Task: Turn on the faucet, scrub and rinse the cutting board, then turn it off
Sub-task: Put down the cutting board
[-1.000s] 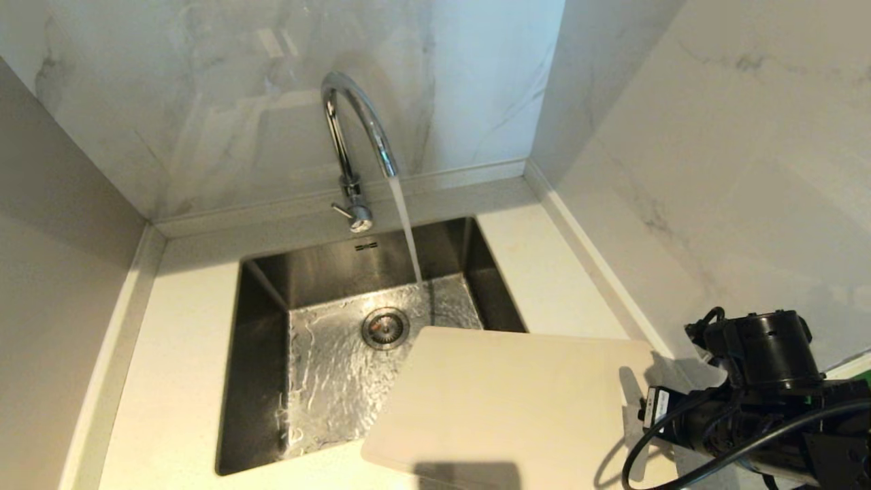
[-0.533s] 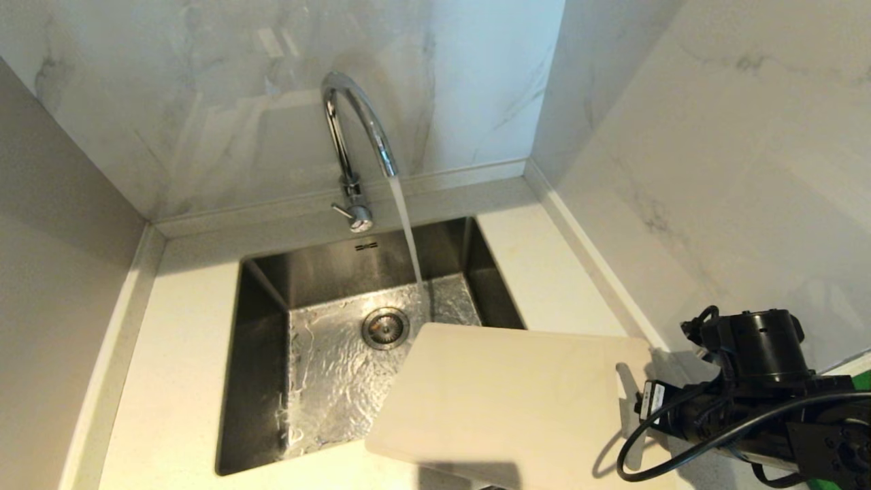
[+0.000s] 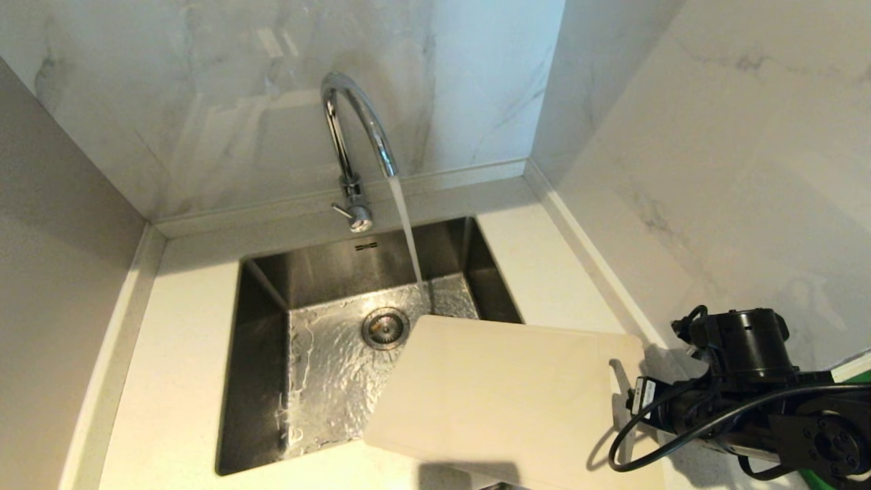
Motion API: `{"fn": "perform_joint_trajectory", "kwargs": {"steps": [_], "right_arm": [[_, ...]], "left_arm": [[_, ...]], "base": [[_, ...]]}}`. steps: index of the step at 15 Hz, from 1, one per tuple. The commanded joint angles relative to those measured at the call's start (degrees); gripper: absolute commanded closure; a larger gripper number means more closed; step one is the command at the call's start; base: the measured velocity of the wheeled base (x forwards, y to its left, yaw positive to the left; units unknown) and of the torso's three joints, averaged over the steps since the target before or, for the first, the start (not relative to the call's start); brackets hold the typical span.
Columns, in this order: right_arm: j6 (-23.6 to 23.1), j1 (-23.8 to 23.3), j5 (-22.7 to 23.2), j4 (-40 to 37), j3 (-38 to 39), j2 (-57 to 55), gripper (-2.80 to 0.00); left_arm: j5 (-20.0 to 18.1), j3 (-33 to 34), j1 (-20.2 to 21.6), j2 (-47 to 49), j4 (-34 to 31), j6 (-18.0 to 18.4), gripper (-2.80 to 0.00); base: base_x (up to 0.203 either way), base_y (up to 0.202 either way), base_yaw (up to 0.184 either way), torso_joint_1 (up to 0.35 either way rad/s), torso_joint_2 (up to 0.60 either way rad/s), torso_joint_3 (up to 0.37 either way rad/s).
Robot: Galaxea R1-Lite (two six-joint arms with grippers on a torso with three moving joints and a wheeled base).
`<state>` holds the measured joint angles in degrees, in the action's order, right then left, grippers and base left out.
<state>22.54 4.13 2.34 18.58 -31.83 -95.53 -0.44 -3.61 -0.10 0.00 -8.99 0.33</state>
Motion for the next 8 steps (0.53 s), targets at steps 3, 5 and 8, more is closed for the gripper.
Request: {"fn": "perform_joint_trajectory", "kwargs": {"steps": [3,5,8], "right_arm": [[0.22,-0.92,0.12,0.05,0.36,-0.28,0.0],[0.22,-1.53,0.49,0.05,0.33,-0.27,-2.8],[0.14,-2.71,0.56,0.05,0.45,0.15,-2.8]], "left_arm": [[0.0,0.0,-0.01,0.09,-0.06,0.02,0.0],[0.0,0.0,-0.01,0.09,-0.06,0.02,0.0],[0.0,0.0,0.01,0.09,-0.06,0.02,0.0]], "base": [[0.0,0.0,0.0,0.0,0.0,0.0],[0.0,0.0,0.0,0.0,0.0,0.0],[0.0,0.0,0.0,0.0,0.0,0.0]]}}
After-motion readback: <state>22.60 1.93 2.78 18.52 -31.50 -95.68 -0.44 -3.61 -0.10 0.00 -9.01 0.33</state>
